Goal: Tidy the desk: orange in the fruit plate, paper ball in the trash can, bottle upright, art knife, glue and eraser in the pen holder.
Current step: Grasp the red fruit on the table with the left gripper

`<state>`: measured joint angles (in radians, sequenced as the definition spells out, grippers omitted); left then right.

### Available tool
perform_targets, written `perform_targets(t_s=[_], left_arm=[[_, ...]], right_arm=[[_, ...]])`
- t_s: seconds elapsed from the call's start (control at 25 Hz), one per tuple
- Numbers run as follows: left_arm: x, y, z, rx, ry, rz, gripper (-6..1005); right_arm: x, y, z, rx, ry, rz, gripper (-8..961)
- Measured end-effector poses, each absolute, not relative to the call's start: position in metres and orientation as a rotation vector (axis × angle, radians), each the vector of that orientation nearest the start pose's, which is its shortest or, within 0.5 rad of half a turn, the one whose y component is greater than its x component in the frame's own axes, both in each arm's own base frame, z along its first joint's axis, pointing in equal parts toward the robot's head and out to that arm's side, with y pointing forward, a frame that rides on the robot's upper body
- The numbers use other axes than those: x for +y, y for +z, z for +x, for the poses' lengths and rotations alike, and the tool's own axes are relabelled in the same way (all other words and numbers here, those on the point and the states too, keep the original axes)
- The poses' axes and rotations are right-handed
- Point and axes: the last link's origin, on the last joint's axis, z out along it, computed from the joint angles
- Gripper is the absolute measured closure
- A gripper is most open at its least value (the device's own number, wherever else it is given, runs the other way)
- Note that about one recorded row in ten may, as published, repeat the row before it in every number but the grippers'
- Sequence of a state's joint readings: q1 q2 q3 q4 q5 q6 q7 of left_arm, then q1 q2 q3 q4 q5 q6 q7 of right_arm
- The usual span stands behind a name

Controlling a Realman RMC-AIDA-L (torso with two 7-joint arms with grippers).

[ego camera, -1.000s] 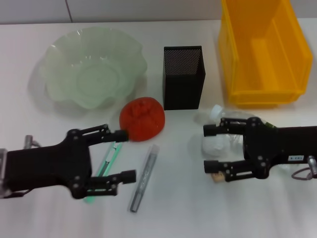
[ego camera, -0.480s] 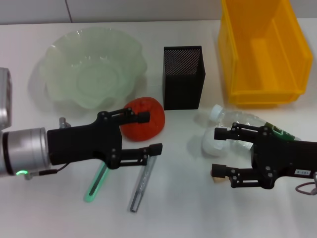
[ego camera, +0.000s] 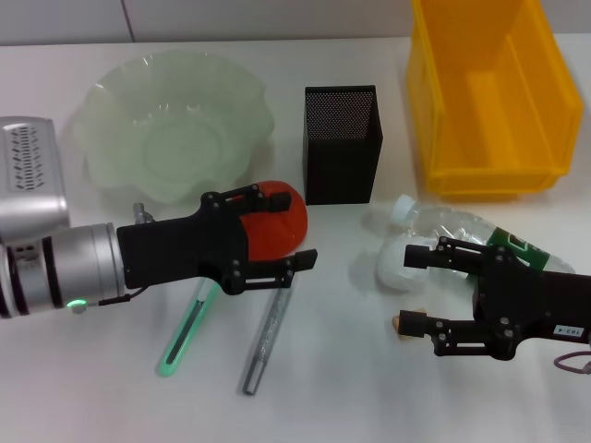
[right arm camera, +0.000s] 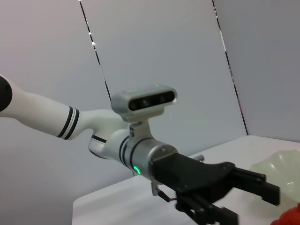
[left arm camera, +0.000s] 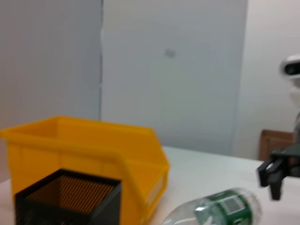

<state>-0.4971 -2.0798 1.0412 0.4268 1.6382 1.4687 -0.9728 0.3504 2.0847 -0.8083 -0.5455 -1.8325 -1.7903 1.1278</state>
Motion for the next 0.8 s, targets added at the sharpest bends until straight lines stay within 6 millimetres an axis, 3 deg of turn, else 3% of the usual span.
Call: perform_targets(t_s=[0.28, 0.8], left_arm=[[0.309, -0.064, -0.26, -0.298, -0.731, -2.75, 205], [0.311, -0.065, -0.266, -0.288, -0.714, -2.699, 210]], right_arm=[[0.249, -0.018, 0.277, 0.505, 1.023, -2.8, 120], [0.251, -0.018, 0.276, 0.499, 1.02, -2.799, 120]])
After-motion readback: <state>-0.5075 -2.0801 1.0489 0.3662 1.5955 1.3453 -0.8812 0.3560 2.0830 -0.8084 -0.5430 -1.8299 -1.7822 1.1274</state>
